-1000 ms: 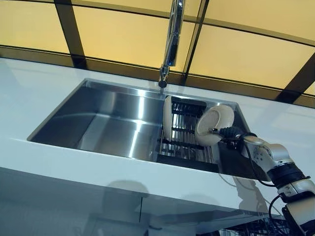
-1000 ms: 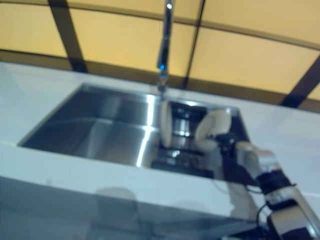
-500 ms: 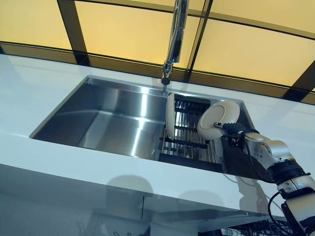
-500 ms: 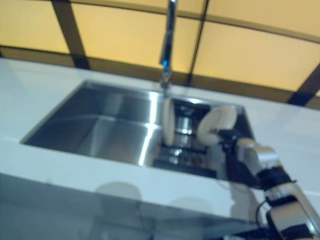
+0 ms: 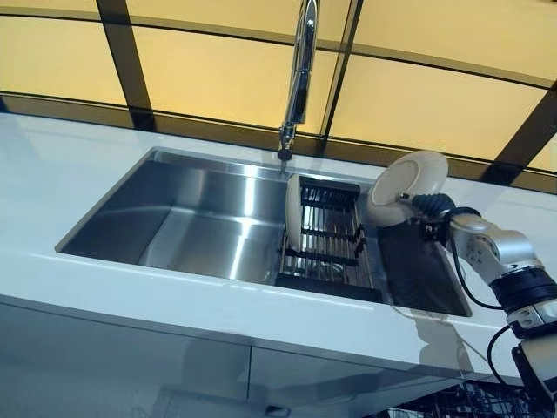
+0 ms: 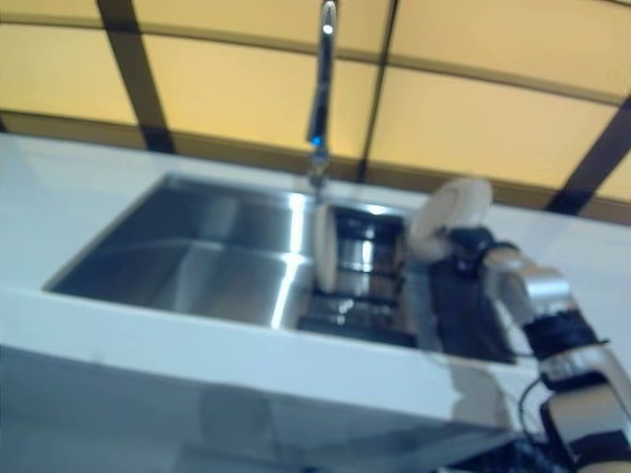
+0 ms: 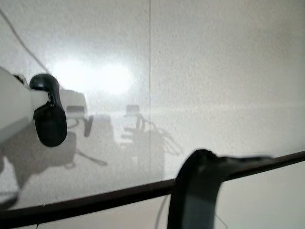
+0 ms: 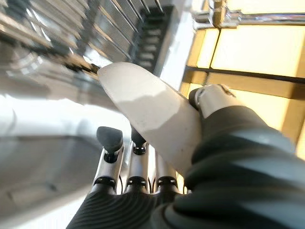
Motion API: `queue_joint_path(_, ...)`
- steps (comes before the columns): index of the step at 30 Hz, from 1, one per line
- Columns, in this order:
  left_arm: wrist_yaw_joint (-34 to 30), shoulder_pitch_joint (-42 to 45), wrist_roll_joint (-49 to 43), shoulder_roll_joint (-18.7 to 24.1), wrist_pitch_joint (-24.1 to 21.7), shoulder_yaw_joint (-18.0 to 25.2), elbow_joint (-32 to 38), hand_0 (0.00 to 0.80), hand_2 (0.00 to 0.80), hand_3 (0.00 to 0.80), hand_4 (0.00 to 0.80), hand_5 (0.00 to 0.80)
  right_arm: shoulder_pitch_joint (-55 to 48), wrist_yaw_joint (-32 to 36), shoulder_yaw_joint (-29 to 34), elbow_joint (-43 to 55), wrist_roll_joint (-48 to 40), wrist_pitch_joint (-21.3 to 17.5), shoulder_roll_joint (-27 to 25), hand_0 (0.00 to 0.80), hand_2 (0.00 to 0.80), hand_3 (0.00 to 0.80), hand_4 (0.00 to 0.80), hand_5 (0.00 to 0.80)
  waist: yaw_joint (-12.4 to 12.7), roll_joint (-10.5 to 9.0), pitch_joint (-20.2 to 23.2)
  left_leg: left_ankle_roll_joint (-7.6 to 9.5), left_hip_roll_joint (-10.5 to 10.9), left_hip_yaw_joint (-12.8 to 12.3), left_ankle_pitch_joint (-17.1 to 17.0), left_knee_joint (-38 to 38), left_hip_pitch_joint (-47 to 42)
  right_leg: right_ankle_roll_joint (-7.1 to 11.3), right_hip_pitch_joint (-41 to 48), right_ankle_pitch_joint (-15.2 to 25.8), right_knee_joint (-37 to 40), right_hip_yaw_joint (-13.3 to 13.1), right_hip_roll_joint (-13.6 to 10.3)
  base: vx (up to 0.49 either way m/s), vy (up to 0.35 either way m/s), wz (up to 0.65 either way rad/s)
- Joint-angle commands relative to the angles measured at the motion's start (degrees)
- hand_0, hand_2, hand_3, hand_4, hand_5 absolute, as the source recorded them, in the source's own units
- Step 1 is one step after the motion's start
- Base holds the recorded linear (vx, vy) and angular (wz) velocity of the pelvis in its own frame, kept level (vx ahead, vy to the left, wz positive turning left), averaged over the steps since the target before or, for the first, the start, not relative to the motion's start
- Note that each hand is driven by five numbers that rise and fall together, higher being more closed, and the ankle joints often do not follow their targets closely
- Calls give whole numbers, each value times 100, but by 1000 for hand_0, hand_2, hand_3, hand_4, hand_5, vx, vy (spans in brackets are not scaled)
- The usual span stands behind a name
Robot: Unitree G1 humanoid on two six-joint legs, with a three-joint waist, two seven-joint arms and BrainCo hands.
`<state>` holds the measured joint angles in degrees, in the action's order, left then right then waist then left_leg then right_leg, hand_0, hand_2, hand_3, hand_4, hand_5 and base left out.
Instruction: Take plates into dishwasher
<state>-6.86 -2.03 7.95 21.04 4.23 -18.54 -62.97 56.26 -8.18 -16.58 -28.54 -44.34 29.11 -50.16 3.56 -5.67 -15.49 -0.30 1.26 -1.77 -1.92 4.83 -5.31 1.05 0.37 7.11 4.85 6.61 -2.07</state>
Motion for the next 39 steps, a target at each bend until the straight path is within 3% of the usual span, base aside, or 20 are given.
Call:
queue_joint_path(1, -108, -74, -155, -72, 2, -402, -323, 0, 0, 0, 0, 0, 836, -127, -325, 141, 243, -354, -518, 800, 800, 800, 800, 800, -82, -48, 699, 78, 126, -153, 334, -78, 85, 431, 165, -459, -244, 63, 57, -7, 64, -7)
queue_joint_path(17, -273, -9, -583, -36, 126, -413, -404, 0, 0, 0, 0, 0, 798, 64, -203, 335, 671, -426, -1455, 800, 800, 800, 800, 800, -418, -102, 984, 139, 107, -423, 471, -117, -43, 520, 109, -408, -319, -324, 122, -15, 27, -16)
queue_joint_path(28, -288, -30, -797, 51, 48, -340, -328, 0, 0, 0, 0, 0, -205, 878, 588, 126, 1369, -508, -2443, 800, 800, 800, 800, 800, -795, -124, 1067, 194, 52, -656, 563, -113, -71, 602, -57, -296, -317, -673, 227, -26, -5, -24)
queue_joint_path(36, -369, -44, -870, 92, 12, -267, -334, 0, 0, 0, 0, 0, -924, 1257, 1069, 187, 1716, -494, -2699, 800, 800, 800, 800, 800, -948, -113, 1096, 209, 36, -767, 581, -86, -76, 603, -108, -278, -292, -746, 269, -26, -31, -8)
queue_joint_path(39, -351, -23, -974, 82, -27, -218, -329, 0, 0, 0, 0, 0, -1696, 1622, 1511, 166, 2122, -514, -2772, 800, 800, 800, 800, 800, -1047, -78, 1089, 211, 28, -843, 590, -75, -97, 606, -123, -260, -271, -753, 271, -19, -48, -6)
